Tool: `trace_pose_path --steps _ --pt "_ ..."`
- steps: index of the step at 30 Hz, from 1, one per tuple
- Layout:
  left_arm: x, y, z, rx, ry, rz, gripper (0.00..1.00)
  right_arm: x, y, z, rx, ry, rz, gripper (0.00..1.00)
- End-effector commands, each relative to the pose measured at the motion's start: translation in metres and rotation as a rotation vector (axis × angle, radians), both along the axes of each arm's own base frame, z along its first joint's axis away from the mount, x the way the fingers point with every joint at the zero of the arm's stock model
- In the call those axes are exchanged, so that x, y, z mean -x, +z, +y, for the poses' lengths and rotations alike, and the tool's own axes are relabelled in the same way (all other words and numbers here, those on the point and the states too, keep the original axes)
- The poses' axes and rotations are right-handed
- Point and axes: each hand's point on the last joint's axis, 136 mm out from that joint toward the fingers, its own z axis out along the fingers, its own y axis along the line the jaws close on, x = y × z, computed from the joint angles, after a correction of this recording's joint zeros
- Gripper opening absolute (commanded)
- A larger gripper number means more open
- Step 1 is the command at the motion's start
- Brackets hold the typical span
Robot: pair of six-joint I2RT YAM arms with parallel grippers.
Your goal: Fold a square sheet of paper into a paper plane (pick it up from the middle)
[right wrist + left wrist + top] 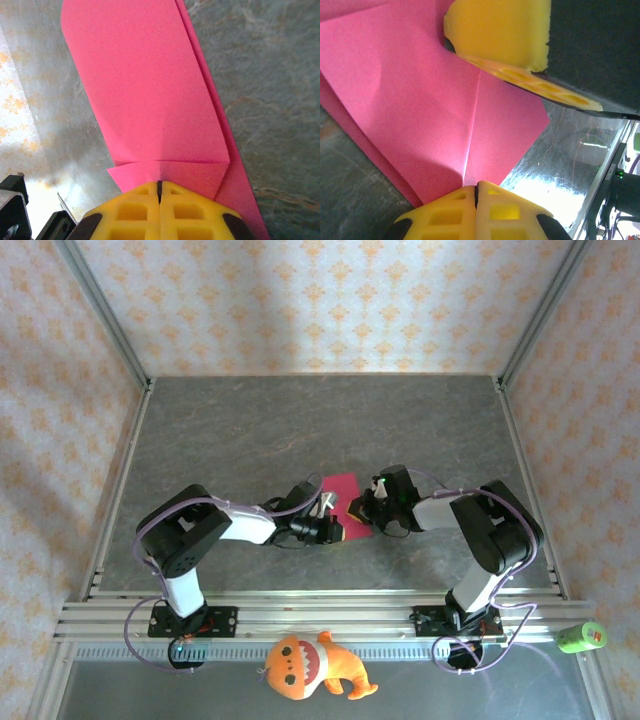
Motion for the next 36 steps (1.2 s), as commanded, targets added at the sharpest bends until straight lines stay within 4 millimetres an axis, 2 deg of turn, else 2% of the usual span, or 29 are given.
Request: trace_pose_path --steps 1,7,10,13,18,20,22,25,31,36 --pt "0.021 -0.01 0.007 -0.034 -0.018 0.048 0.06 0.03 -0.04 -0.021 0.12 -0.011 0.144 0.0" --pt "0.032 -0.014 0.018 -0.052 -0.007 0.06 0.06 0.03 -0.04 -0.022 0.127 -0.007 0.143 0.0" --pt "0.036 -0.005 0.015 -0.027 -0.022 0.05 0.07 0.03 -0.04 -0.022 0.127 -0.007 0.144 0.0" --pt "0.034 0.013 0.009 0.025 -0.035 0.015 0.06 0.03 -0.041 -0.021 0.126 -0.007 0.147 0.0" --pt "0.01 0.061 0.002 0.126 0.025 -0.114 0.06 0.03 -0.039 -0.021 0.122 -0.006 0.143 0.0" --pt "-0.001 0.074 0.0 0.16 0.048 -0.148 0.05 0.029 -0.038 -0.021 0.121 -0.006 0.142 0.0" --pt "-0.01 0.079 -0.003 0.167 0.063 -0.168 0.05 0.029 -0.038 -0.02 0.119 -0.004 0.143 0.0" --pt "-0.024 0.071 -0.009 0.144 0.08 -0.162 0.05 0.029 -0.038 -0.019 0.116 -0.004 0.141 0.0" --pt "-0.045 0.04 -0.018 0.069 0.115 -0.144 0.03 0.029 -0.037 -0.02 0.11 -0.011 0.139 0.0" --pt "-0.045 0.015 -0.015 0.023 0.124 -0.108 0.02 0.028 -0.035 -0.019 0.105 -0.008 0.135 0.0"
